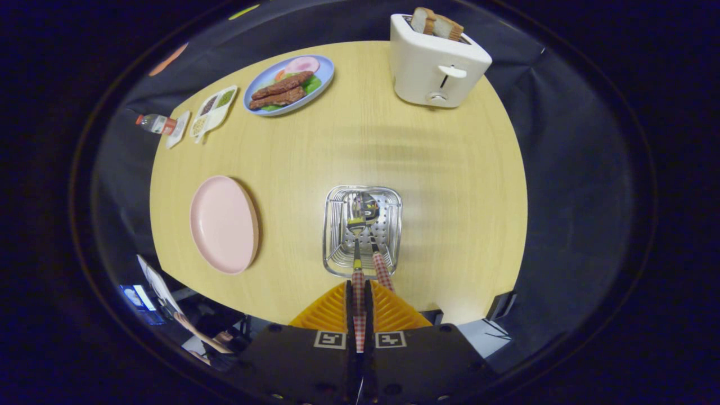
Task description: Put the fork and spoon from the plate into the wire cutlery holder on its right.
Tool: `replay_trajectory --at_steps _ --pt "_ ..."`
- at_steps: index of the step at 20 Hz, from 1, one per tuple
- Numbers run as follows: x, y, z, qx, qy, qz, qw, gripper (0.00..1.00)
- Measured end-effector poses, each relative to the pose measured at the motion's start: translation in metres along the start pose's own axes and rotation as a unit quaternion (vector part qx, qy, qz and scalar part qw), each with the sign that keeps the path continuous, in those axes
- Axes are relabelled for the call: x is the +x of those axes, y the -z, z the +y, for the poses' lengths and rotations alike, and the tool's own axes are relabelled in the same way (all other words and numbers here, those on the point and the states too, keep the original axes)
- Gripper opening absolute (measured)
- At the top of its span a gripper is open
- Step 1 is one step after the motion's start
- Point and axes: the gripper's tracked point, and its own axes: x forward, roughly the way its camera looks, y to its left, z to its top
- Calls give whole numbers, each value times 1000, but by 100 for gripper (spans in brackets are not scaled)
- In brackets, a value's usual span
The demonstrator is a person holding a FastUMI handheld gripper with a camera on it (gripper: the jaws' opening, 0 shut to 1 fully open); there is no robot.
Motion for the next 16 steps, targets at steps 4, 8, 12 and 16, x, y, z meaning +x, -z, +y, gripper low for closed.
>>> replay_trajectory --at_steps 4,8,12,16 --pt "-5 5 -1 -5 6 1 1000 9" --pt "-17 -10 6 3 -9 -51 999 10" --pt "-38 -26 20 7 -30 -121 992 30" --pt "-64 -32 36 17 -36 -192 981 43"
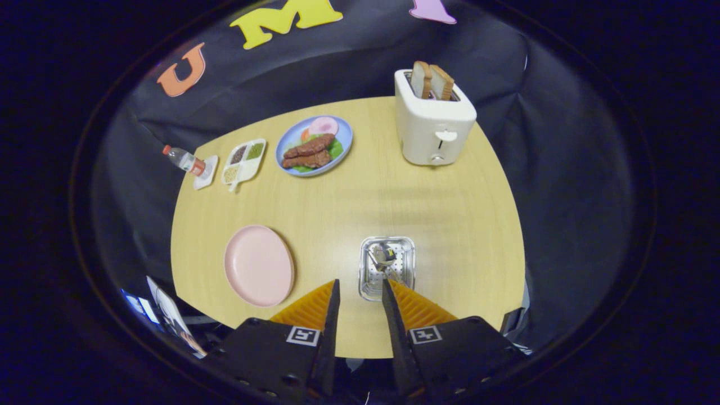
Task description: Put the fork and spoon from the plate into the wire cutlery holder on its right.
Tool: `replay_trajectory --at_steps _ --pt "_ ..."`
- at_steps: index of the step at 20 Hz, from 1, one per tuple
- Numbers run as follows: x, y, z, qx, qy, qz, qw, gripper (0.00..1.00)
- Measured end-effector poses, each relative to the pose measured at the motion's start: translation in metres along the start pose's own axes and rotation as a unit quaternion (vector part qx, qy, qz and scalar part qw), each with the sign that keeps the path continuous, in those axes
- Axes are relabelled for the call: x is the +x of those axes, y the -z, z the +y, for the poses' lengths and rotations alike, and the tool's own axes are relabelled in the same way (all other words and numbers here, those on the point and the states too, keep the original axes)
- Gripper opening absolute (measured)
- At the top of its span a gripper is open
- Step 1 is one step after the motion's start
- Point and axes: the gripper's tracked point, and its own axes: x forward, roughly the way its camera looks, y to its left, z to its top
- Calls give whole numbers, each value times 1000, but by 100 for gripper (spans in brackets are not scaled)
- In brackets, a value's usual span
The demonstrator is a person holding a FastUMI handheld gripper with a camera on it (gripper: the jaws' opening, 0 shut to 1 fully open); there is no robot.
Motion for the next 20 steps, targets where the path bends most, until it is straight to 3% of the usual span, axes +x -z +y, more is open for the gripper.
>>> replay_trajectory --at_steps 6,13,16,20 --pt "-42 -9 40 17 0 -99 995 65" --pt "-82 -18 103 -2 0 -205 979 91" --pt "-110 -28 125 -9 13 -273 962 97" --pt "-165 -41 152 -17 34 -376 926 97"
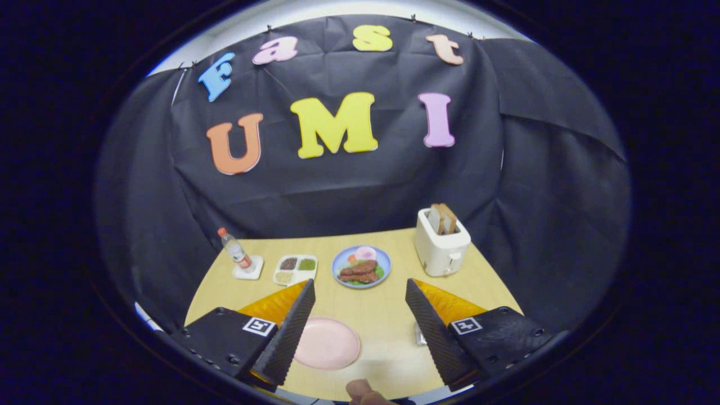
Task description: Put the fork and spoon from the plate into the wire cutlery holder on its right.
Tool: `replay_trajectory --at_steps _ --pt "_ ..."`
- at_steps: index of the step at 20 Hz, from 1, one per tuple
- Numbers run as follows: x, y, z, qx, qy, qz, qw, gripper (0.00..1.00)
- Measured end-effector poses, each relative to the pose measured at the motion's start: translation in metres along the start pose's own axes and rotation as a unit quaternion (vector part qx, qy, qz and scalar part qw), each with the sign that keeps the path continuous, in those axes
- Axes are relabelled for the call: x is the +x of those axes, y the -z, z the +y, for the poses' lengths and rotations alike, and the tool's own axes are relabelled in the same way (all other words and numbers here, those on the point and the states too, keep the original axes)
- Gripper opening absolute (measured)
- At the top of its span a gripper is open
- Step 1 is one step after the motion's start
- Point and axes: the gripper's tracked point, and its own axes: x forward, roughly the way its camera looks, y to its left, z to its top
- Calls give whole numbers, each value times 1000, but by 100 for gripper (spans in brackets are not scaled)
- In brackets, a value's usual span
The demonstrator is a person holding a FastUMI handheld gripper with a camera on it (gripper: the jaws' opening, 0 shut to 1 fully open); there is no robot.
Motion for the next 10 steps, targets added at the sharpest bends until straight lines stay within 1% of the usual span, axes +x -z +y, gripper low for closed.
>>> replay_trajectory --at_steps 2,4,8,10 --pt "-21 -17 9 -19 13 -47 999 97" --pt "-37 -30 27 -34 14 -89 995 97" --pt "-66 -35 53 -31 9 -126 991 97" --pt "-74 -42 56 -30 16 -150 988 97"
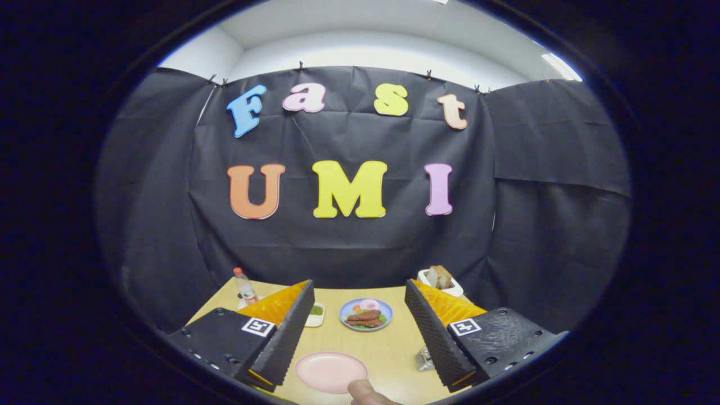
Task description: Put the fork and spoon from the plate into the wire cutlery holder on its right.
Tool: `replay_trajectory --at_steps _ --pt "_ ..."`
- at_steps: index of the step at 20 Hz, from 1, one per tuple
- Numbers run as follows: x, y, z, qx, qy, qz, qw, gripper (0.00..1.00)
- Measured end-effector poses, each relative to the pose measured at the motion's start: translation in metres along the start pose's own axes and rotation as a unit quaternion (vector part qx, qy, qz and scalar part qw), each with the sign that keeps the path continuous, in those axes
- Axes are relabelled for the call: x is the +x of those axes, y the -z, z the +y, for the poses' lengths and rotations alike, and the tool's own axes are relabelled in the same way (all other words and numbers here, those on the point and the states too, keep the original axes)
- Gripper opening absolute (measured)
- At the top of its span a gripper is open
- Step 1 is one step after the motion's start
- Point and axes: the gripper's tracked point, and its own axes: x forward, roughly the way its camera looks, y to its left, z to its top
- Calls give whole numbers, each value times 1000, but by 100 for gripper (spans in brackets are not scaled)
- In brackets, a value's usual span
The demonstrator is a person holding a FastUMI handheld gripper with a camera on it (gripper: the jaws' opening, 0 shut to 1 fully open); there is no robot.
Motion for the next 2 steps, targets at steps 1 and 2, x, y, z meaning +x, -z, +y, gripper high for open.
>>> replay_trajectory --at_steps 1,2 --pt "-1 -3 6 3 -3 -11 1000 97" --pt "-3 -5 11 5 -9 -18 1000 97"
